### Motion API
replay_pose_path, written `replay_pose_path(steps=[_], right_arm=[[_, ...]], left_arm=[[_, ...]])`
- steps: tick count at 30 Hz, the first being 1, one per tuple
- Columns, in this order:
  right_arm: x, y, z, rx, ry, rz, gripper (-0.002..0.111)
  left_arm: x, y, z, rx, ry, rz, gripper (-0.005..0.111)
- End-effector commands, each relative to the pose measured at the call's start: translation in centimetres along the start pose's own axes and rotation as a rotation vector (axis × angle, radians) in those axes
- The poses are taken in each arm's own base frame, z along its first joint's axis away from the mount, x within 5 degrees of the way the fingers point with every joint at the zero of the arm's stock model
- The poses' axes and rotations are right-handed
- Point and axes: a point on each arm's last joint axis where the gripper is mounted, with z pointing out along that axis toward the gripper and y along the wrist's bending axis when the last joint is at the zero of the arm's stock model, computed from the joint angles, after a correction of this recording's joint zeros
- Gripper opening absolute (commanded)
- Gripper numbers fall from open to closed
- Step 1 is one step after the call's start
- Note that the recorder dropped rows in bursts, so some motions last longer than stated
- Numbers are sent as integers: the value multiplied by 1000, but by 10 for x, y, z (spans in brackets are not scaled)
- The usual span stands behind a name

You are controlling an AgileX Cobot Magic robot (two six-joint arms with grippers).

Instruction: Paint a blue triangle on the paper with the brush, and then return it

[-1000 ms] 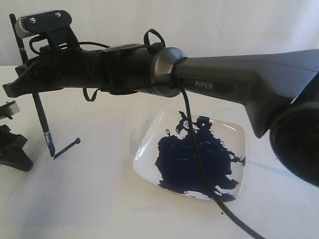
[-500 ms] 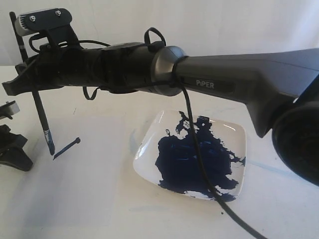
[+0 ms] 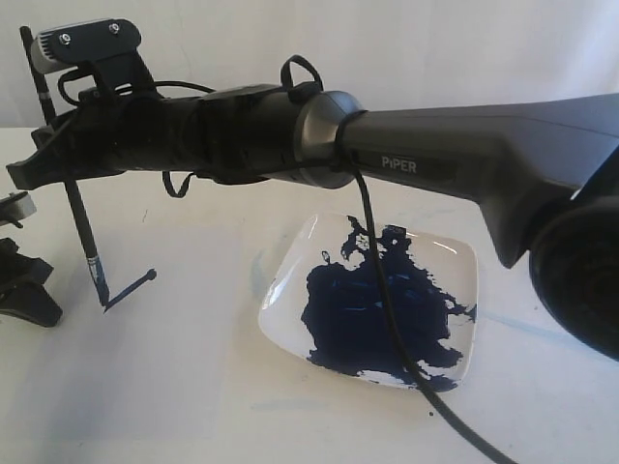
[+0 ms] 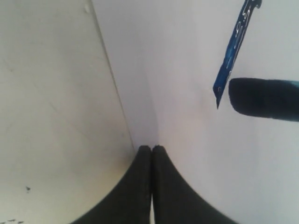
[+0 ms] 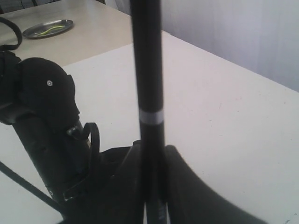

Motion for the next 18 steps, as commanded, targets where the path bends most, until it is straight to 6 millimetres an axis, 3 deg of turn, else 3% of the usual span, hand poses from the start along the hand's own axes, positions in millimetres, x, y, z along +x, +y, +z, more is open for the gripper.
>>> replay_pose_path(steps=[1,18], right_arm=[[1,1,-2,-8,5,8,0],[2,1,-2,0,8,31,0]], left_arm=[[0,-2,-4,9,-5,5,0],[0,-3,-4,15,-1,5,0]])
